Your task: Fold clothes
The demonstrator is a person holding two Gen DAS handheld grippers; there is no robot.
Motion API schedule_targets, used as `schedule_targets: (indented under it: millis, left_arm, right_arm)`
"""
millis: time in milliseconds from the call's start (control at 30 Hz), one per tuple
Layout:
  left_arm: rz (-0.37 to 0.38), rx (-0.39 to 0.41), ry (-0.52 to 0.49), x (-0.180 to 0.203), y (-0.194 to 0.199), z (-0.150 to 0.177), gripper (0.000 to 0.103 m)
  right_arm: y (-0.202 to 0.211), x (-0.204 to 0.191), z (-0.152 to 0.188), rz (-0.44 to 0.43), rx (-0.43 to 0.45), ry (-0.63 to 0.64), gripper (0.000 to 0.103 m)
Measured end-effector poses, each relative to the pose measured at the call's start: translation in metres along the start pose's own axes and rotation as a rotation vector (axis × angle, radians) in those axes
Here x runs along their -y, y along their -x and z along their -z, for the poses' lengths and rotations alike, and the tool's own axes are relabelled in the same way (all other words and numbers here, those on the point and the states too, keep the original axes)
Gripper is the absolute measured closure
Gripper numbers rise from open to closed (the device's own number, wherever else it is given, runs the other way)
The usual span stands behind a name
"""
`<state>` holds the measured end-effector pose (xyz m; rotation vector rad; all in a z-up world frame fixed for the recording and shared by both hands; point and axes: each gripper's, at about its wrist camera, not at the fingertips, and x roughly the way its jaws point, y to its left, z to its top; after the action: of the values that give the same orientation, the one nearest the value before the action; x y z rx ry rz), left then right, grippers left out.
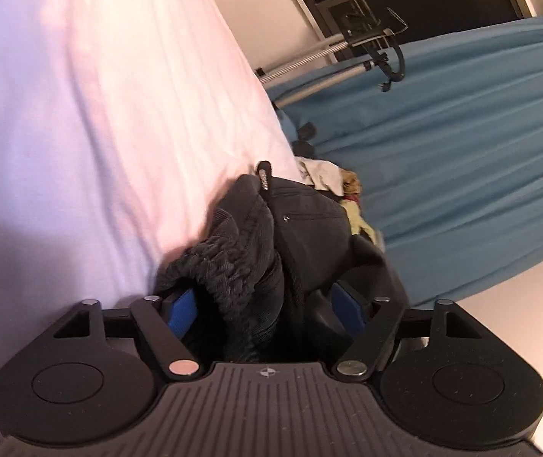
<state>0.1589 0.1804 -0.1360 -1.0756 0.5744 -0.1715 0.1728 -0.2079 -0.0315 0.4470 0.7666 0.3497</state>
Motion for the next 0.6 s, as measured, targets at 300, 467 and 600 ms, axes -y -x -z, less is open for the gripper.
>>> schedule_targets:
  millis: [300,467,600]
  left_arm:
    - [-0.050,0.024,0.041,-0.010,-0.020,-0.013,0.081]
    - [-0.065,0.086,-0.052,0.018,-0.003,-0.014,0.091]
    - [-0.057,0.132,-0.160,0.063,0.020,-0.022,0.093]
  right_arm:
    - [0.026,0.024,0.028,-0.168,0.035,-0.103,0.036]
    - [0.032,0.020,0.042,-0.054,0.067,-0.076,0.081]
    - [0.045,0.015,0.058,-0.098,0.065,-0.151,0.086]
